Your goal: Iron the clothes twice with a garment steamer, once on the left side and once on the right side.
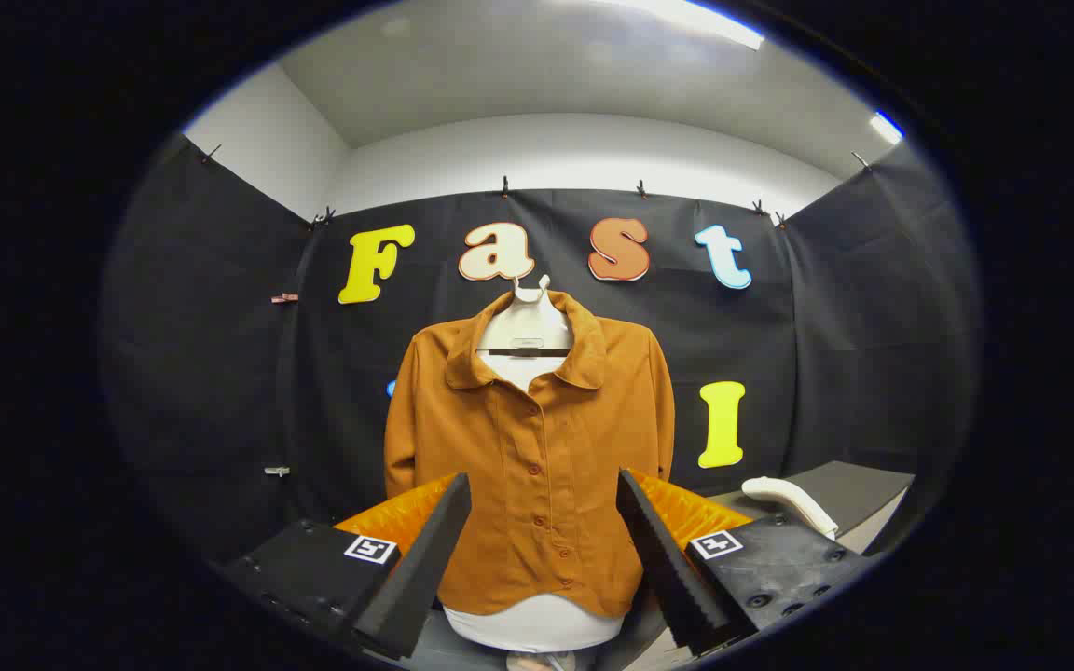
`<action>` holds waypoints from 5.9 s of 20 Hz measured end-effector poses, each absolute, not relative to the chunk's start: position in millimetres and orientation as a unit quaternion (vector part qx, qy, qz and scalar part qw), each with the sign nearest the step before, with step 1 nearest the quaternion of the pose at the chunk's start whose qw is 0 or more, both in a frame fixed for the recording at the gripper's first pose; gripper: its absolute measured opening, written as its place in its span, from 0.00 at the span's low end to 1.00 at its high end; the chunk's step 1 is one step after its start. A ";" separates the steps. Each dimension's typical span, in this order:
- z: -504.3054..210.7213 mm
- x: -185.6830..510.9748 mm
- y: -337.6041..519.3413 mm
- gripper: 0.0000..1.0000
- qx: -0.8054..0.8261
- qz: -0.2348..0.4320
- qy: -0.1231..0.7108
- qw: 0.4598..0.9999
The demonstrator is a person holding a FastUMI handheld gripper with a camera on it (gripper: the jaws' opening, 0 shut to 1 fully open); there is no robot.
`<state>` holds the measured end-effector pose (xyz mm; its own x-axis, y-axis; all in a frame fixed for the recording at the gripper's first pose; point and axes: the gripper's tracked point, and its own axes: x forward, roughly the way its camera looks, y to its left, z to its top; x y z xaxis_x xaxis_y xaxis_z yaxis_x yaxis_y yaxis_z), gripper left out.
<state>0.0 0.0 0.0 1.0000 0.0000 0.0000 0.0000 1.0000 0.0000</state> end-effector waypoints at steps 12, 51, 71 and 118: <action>7.9 -3.9 4.6 0.98 0.002 -0.009 -0.010 1.000; -16.2 43.2 -204.1 0.98 -0.013 -0.149 0.017 0.989; -169.9 127.3 -403.7 0.99 0.059 -0.171 0.222 0.958; -93.0 122.2 -104.6 0.41 0.042 -0.122 0.174 0.976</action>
